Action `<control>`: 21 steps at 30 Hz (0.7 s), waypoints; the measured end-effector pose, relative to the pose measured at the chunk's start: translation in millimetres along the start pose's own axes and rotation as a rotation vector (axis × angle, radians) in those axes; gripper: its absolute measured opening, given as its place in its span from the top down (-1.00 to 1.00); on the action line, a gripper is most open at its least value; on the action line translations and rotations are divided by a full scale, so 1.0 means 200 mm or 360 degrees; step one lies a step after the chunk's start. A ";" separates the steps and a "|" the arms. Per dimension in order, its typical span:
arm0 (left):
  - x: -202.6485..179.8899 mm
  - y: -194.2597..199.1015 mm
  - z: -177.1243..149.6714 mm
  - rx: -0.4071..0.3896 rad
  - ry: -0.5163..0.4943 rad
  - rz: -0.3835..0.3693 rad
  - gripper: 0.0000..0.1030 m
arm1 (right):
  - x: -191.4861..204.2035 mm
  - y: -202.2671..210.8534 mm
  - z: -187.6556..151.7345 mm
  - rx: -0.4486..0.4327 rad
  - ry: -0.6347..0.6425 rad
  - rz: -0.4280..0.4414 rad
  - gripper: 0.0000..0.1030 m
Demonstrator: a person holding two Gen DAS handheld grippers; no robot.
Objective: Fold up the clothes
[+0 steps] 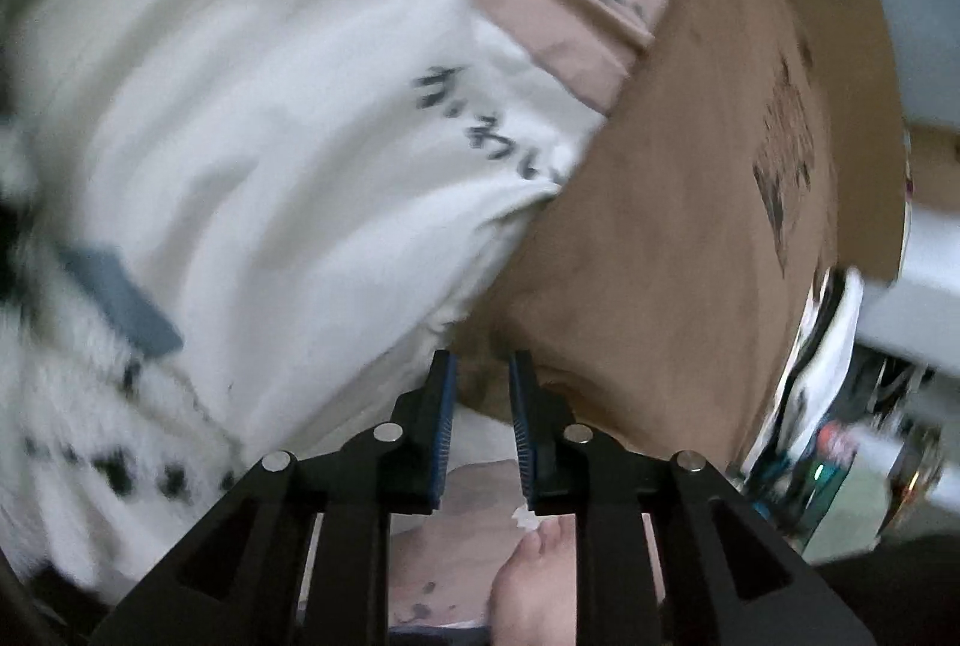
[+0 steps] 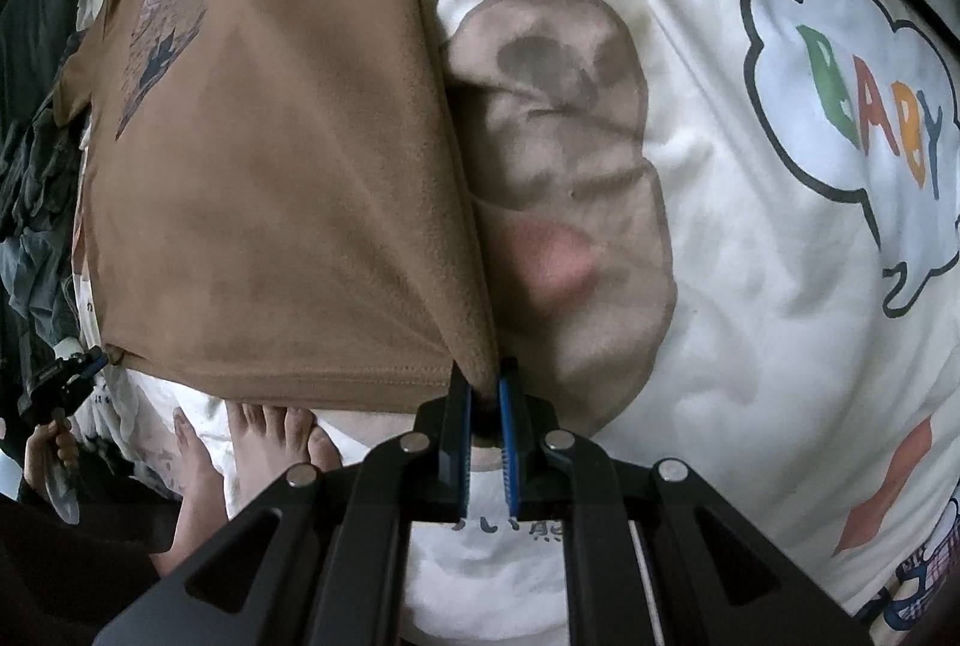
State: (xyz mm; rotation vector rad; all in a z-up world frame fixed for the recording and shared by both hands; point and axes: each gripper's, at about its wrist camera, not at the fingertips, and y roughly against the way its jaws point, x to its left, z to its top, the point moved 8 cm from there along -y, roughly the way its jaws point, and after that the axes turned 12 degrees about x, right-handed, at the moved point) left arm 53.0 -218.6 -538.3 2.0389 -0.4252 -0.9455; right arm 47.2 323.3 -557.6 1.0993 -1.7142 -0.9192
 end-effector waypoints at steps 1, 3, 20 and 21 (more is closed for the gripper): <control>0.02 0.00 0.00 -0.0022 0.0020 0.0013 0.65 | 0.00 0.01 0.00 -0.0001 0.0003 -0.0002 0.86; 0.05 -0.01 0.00 -0.0055 0.0053 0.0019 0.65 | 0.00 0.01 0.00 -0.0002 0.0003 -0.0003 0.86; -0.01 -0.11 0.01 -0.0066 -0.0149 0.0208 0.82 | -0.02 0.03 0.01 -0.0019 -0.0014 0.0025 0.85; -0.01 -0.10 0.01 -0.0070 -0.0168 0.0226 0.83 | -0.02 0.04 0.01 -0.0021 -0.0012 0.0025 0.85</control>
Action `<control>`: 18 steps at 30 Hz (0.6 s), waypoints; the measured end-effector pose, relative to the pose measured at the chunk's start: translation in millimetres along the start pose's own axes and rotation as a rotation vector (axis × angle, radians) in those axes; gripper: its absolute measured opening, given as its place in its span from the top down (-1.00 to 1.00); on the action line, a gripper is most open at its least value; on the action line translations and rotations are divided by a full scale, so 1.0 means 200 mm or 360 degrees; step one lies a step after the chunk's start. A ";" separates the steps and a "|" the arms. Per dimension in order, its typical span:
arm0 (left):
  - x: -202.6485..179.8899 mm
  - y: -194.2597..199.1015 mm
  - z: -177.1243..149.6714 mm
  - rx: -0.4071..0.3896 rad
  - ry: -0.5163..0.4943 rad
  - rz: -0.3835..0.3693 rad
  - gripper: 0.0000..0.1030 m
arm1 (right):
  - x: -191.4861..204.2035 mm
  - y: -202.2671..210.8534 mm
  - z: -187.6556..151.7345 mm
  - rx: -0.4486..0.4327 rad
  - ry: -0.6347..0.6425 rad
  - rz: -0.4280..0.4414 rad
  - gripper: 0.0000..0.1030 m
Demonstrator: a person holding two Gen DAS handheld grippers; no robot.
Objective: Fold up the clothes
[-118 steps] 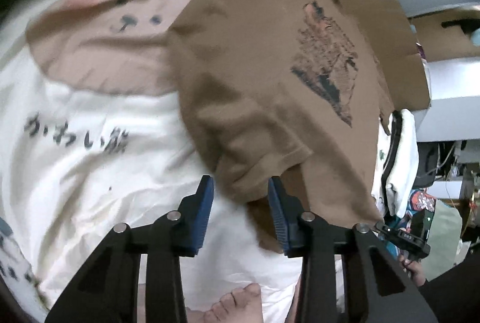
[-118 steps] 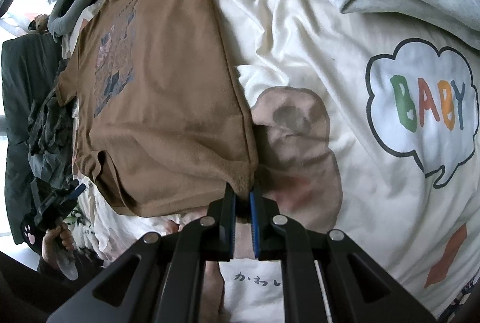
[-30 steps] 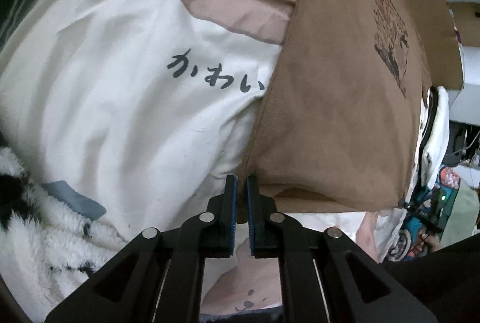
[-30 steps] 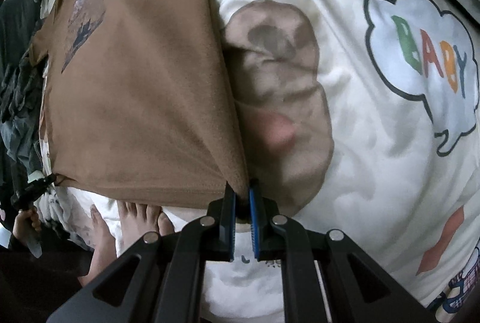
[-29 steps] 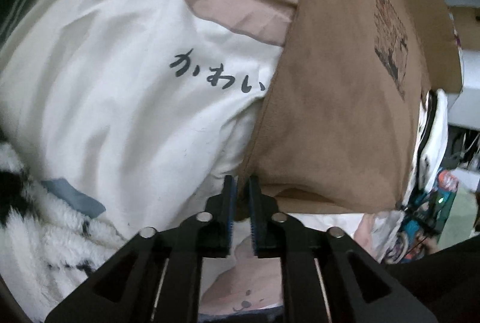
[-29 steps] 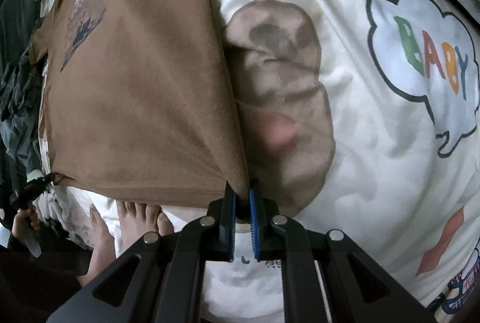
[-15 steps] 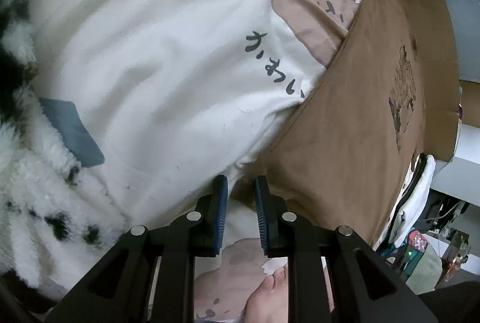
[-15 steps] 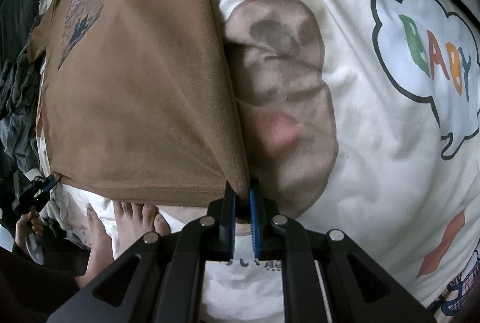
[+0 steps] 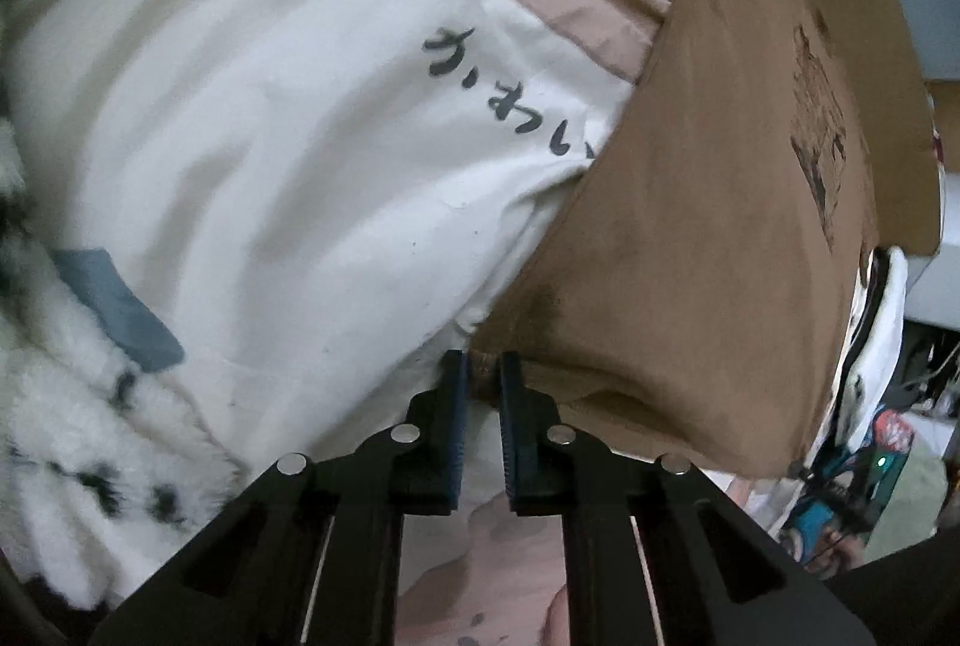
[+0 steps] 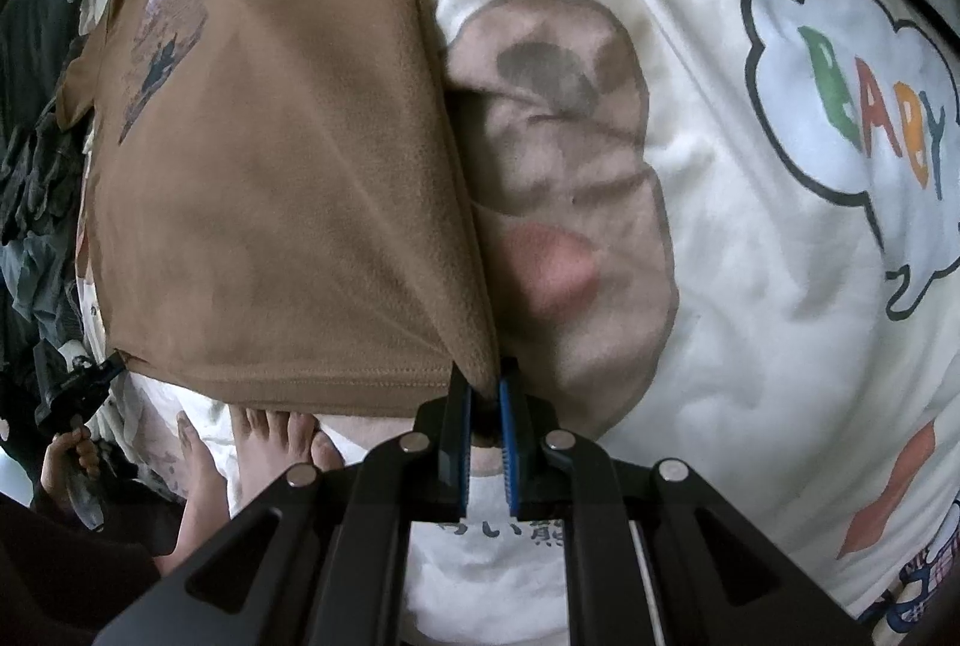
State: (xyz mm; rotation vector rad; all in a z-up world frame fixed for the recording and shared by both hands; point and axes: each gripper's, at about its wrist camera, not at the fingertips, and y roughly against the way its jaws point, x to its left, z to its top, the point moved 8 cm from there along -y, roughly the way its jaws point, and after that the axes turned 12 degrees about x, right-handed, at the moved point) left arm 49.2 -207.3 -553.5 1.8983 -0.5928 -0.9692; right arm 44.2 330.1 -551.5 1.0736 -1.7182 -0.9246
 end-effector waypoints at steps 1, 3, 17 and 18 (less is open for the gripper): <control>0.00 0.02 0.00 -0.0003 -0.0016 0.0016 0.85 | 0.00 0.01 0.00 -0.0001 0.0002 0.0002 0.85; -0.01 0.05 0.01 -0.0001 -0.0041 0.0033 0.86 | 0.00 0.03 -0.01 -0.0003 0.0006 0.0007 0.86; -0.02 0.10 0.09 0.0104 -0.0147 0.0117 0.87 | -0.03 0.02 -0.03 0.0010 0.0008 -0.0019 0.86; -0.02 0.10 0.09 0.0108 -0.0152 0.0119 0.87 | -0.03 0.01 -0.03 0.0017 0.0010 -0.0023 0.86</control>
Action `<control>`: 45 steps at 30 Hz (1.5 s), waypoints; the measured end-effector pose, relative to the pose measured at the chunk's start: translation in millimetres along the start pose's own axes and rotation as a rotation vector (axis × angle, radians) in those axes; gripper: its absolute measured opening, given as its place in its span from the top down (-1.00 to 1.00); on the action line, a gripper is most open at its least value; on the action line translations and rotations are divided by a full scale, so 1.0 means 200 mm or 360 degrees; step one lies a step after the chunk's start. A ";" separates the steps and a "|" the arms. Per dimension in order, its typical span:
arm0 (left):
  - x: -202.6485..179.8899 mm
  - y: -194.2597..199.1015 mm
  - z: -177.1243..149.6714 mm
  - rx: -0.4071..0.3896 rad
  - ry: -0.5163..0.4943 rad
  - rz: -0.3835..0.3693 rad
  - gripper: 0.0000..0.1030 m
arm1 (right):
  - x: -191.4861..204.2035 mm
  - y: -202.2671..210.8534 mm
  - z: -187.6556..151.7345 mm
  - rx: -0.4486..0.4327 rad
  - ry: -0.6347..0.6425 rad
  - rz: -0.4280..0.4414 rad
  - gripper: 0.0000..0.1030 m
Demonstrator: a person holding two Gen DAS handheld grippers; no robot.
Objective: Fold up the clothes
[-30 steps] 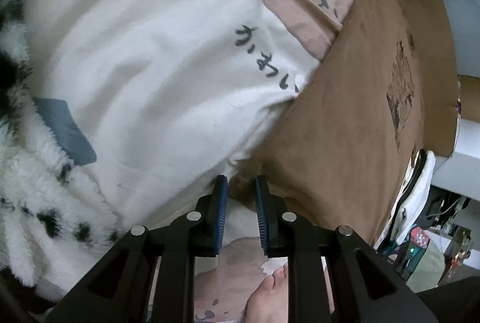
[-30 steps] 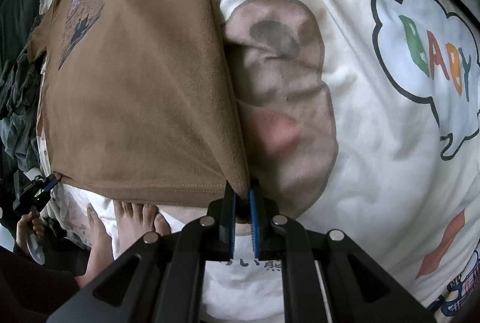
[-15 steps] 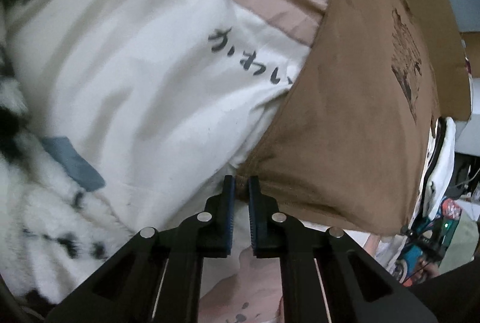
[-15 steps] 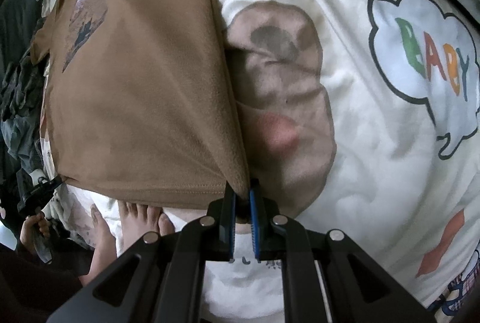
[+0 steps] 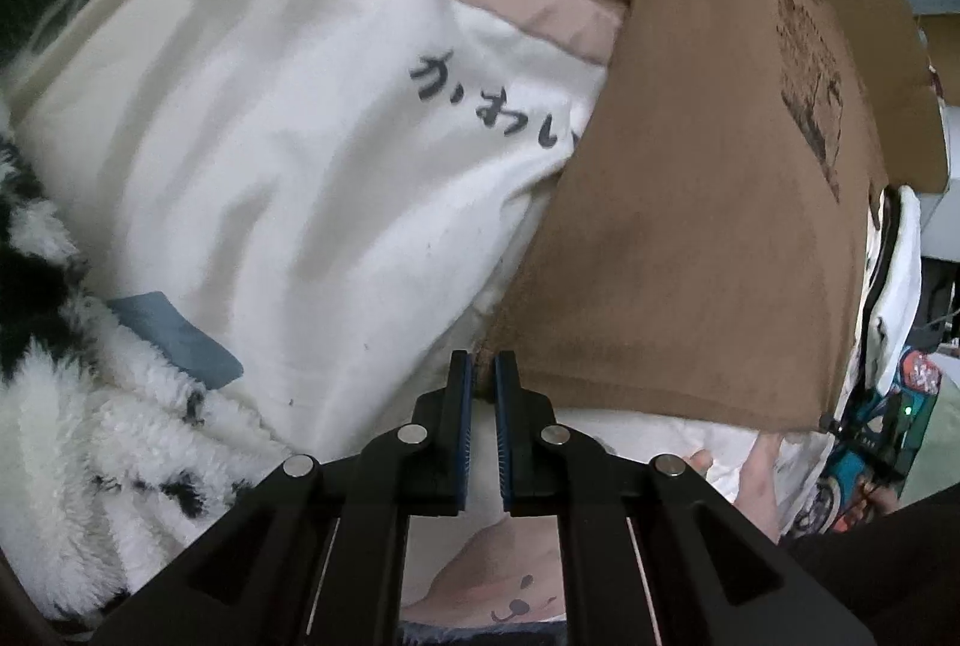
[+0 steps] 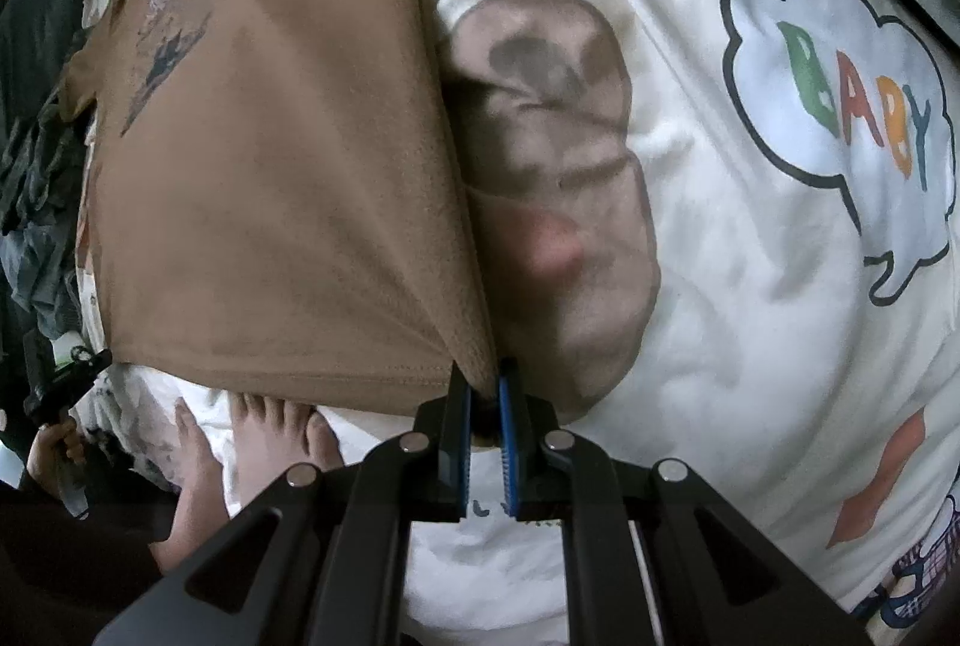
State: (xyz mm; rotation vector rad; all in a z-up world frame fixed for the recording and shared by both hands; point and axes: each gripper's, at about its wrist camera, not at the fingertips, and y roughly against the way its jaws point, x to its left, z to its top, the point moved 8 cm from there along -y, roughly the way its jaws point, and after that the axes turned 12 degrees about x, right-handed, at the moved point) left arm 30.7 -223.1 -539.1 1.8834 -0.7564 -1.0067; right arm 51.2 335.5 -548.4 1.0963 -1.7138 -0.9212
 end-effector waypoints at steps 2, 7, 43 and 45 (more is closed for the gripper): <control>0.00 0.02 0.01 0.0000 -0.0010 0.0004 0.87 | 0.00 -0.01 -0.01 0.0011 0.0002 -0.0006 0.86; -0.03 0.12 0.02 -0.0001 -0.0056 0.0005 0.89 | 0.01 0.04 -0.02 0.0008 -0.0005 0.0019 0.87; -0.13 0.00 0.01 -0.0060 -0.0163 -0.0003 -0.31 | -0.04 -0.03 0.00 0.0044 -0.0063 0.0073 0.85; -0.11 -0.03 0.02 -0.0058 -0.0162 0.0011 -0.30 | -0.04 -0.04 0.00 0.0043 -0.0072 0.0067 0.85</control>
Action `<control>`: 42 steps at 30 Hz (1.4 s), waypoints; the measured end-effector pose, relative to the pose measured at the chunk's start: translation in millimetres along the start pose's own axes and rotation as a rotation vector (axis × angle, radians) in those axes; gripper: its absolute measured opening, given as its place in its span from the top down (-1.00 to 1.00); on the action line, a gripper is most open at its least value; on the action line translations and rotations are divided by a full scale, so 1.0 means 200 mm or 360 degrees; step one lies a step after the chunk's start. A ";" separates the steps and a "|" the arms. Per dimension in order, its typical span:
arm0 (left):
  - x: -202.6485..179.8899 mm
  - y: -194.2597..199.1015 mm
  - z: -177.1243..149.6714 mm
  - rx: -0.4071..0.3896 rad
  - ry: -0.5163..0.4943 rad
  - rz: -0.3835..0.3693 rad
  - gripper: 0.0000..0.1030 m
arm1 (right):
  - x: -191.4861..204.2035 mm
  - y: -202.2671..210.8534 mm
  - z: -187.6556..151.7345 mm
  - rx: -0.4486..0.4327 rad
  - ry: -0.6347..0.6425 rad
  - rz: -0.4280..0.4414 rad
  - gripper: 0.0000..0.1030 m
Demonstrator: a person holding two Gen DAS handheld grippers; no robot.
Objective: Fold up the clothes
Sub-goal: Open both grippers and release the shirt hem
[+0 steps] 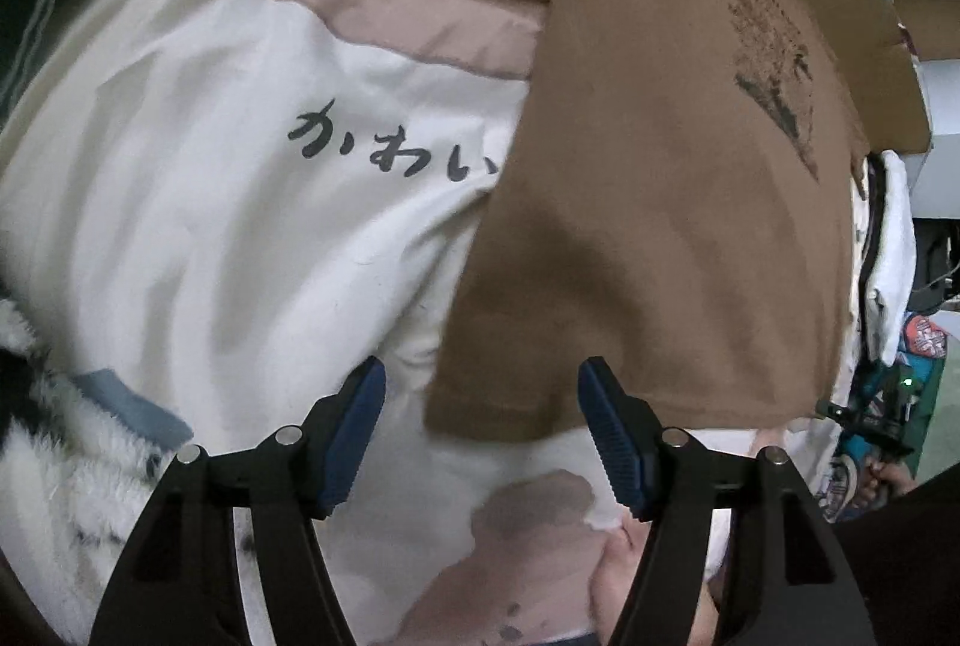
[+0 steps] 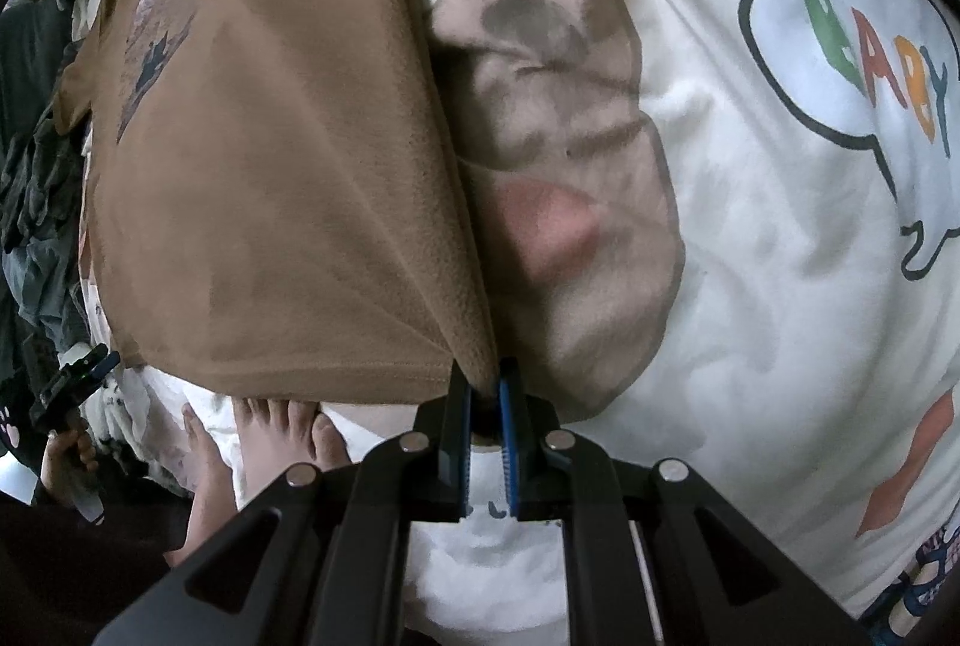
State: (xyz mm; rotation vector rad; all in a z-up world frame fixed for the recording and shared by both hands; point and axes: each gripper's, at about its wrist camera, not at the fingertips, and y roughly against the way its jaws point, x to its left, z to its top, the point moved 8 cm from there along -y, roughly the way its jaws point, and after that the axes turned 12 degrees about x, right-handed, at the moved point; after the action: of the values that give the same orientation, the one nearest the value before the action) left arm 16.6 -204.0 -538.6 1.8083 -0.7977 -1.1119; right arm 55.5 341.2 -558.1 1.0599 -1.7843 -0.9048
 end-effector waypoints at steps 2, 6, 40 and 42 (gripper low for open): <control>0.02 -0.03 0.00 0.0015 0.0015 0.0002 -0.13 | -0.01 -0.02 0.01 0.0005 -0.0012 -0.0004 0.85; 0.03 -0.05 0.00 0.0023 0.0014 0.0050 0.14 | -0.02 -0.06 0.02 0.0019 -0.0037 -0.0007 0.85; -0.04 0.09 -0.11 0.0109 0.0061 0.0141 -0.23 | -0.09 0.22 -0.12 -0.0123 -0.0110 0.0026 0.55; -0.07 0.14 -0.12 0.0107 0.0056 0.0152 -0.24 | -0.09 0.27 -0.13 -0.0152 -0.0107 0.0035 0.53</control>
State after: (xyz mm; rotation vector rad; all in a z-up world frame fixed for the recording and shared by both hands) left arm 31.1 -196.7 -502.6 1.8204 -0.9009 -1.0001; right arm 68.0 373.2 -505.7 0.9578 -1.7856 -1.0126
